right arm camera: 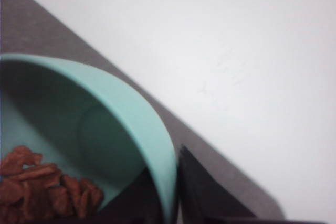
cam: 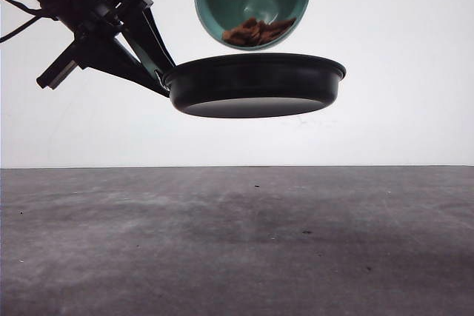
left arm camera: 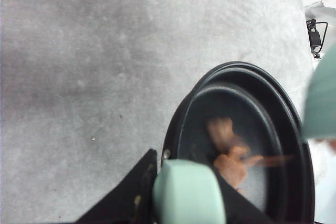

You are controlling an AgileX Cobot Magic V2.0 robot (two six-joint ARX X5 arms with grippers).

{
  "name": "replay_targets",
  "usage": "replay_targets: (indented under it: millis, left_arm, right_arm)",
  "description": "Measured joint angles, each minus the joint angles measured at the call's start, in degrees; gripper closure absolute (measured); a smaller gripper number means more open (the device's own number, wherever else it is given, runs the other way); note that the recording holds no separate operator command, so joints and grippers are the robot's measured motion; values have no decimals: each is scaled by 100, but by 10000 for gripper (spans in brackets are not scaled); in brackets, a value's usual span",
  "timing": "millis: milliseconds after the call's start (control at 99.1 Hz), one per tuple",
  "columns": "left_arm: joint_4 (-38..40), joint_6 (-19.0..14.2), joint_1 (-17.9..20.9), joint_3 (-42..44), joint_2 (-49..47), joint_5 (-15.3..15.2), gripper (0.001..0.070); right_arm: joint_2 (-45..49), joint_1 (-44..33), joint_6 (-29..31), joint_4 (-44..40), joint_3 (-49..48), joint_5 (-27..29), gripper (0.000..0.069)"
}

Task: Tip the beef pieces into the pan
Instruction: 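Tilt the bowl with the right gripper, pouring cubes into the pan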

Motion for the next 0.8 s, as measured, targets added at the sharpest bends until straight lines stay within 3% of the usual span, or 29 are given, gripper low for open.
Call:
replay_targets:
  millis: [514,797]
  left_arm:
    - [2,-39,116,0,0,31,650]
    - [0,-44,177,0,0,46,650]
  right_arm:
    - [0,0,-2015,883,-2,-560,675]
    - [0,-4,-2409,1134,-2,-723,675]
